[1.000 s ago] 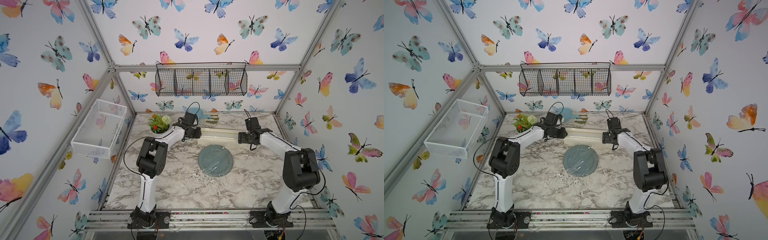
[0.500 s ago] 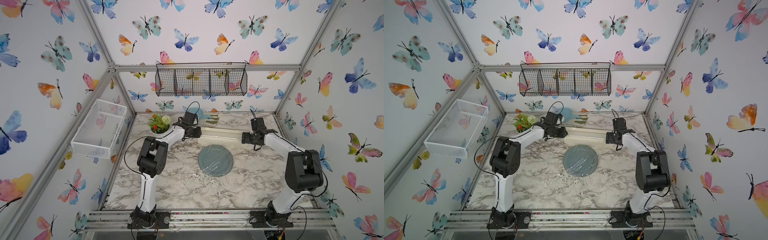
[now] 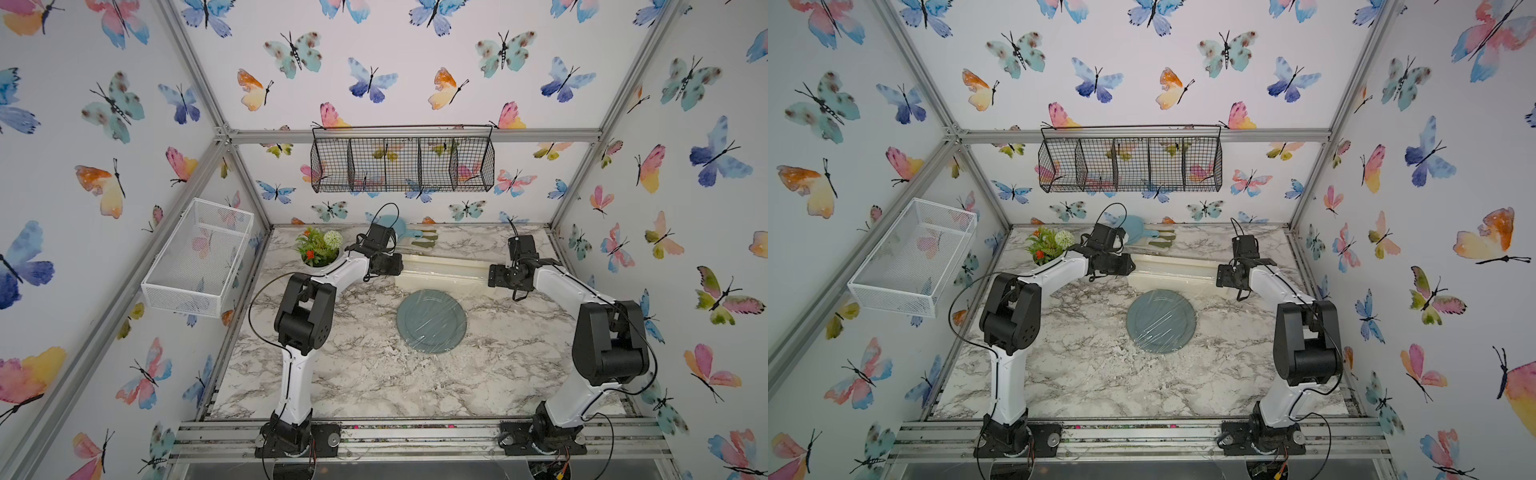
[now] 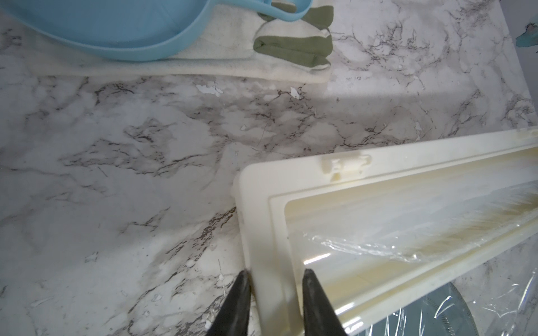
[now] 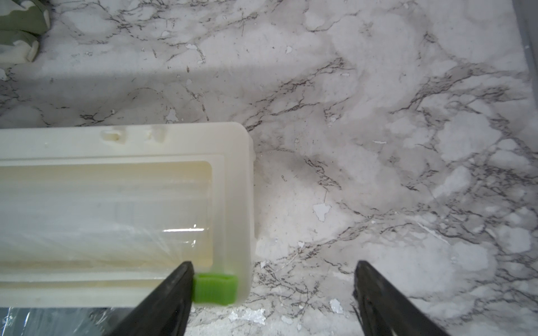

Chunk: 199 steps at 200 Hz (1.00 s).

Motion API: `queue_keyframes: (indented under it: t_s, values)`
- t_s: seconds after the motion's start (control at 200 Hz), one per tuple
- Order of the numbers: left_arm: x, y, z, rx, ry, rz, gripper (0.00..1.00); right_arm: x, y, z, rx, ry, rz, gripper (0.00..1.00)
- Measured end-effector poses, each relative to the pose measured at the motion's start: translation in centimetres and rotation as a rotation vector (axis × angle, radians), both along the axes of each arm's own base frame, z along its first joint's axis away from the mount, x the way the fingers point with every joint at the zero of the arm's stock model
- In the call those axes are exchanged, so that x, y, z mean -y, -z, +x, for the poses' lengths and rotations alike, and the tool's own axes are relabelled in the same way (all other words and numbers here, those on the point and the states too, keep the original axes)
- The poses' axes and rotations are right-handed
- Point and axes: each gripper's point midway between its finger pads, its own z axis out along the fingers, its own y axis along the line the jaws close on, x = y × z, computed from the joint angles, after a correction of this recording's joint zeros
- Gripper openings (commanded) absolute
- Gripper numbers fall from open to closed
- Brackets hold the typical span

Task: Wrap the plate with plastic wrap
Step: Tear off the plastic wrap from the plastic wrap cutting box.

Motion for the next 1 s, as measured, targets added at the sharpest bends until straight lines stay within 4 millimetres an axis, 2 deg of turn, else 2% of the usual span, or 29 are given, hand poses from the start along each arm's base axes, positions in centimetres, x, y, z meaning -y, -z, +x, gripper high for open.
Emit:
queue_keyframes:
  t_s: [0.766, 0.876, 0.996]
  values:
    - [0.3, 0.0, 0.2, 0.002, 0.003, -0.012, 0.27, 0.3, -0.2, 0.0, -0.001, 0.002, 0.054, 0.86]
    - [0.4, -0.1, 0.2, 0.002, 0.004, -0.017, 0.33, 0.1, -0.4, -0.7, -0.023, -0.009, 0.102, 0.87]
    - [0.1, -0.1, 0.3, -0.004, -0.01, -0.022, 0.47, -0.1, -0.7, -1.9, -0.064, -0.016, 0.14, 0.87]
